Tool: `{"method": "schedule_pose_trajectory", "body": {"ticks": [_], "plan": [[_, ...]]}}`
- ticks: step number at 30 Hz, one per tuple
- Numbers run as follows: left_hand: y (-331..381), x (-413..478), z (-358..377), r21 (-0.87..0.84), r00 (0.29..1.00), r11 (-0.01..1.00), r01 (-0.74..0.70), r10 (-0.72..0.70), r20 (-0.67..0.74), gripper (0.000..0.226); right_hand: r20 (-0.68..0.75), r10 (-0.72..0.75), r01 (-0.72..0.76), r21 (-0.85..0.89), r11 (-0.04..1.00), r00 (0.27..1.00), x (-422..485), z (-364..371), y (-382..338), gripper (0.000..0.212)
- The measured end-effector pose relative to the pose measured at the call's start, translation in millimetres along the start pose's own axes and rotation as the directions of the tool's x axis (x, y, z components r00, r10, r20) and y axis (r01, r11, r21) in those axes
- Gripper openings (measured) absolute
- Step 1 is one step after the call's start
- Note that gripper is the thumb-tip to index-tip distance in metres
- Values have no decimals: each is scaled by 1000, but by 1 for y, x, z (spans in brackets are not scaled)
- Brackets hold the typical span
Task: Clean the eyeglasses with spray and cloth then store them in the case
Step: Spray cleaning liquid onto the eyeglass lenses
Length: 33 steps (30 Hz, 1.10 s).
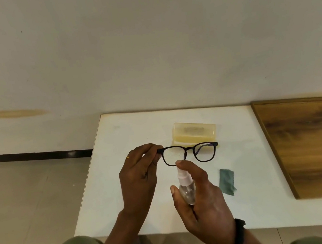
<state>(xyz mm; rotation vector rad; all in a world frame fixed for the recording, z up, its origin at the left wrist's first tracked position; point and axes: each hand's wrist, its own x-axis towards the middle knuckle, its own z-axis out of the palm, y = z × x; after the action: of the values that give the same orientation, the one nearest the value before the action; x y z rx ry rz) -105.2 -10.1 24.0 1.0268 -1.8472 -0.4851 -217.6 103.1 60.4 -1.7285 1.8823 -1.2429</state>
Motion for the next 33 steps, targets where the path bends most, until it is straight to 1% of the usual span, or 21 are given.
{"method": "schedule_pose_trajectory", "body": {"ticks": [2, 5, 7, 13, 16, 18, 21, 25, 27, 28, 31, 33], "plan": [[-2, 2, -2, -4, 1000, 1000, -5, 5, -8, 25, -40, -14, 14, 7, 1000, 999, 0, -2, 2, 54], [-4, 4, -4, 15, 999, 1000, -19, 20, -29, 22, -155, -43, 47, 22, 999, 987, 2, -9, 6, 55], [-5, 6, -5, 28, 999, 999, -16, 17, -37, 23, -201, -28, 42, 62, 997, 979, 4, -14, 10, 53], [-2, 6, -9, 19, 999, 1000, 13, -12, -41, 23, -183, 48, -23, 136, 990, 982, 5, -15, 22, 49], [-1, 8, -10, 22, 999, 1000, 18, -17, -47, 21, -175, 57, -28, 163, 986, 983, 5, -14, 24, 46], [0, 9, -10, 29, 999, 999, 15, -13, -46, 22, -175, 48, -19, 160, 987, 983, 6, -14, 22, 43], [0, 8, -9, 35, 999, 999, 17, -16, -40, 23, -184, -6, 29, 125, 992, 983, 8, -16, 18, 44], [0, 8, -11, 56, 999, 998, 7, -4, -44, 22, -171, -33, 55, 126, 991, 985, 7, -18, 21, 56], [0, 8, -12, 93, 999, 996, -19, 23, -37, 21, -200, -35, 46, 52, 998, 979, 9, -23, 27, 56], [0, 7, -12, 112, 999, 993, -44, 47, -27, 21, -230, -25, 29, 12, 1000, 973, 11, -26, 30, 52], [4, 4, -9, 151, 983, 971, -185, 182, 29, 21, -322, 3, -32, -83, 996, 947, 19, -39, 43, 31], [10, 2, -7, 158, 959, 946, -284, 278, 63, 20, -346, 3, -47, -120, 992, 938, 23, -45, 51, 17]]}}
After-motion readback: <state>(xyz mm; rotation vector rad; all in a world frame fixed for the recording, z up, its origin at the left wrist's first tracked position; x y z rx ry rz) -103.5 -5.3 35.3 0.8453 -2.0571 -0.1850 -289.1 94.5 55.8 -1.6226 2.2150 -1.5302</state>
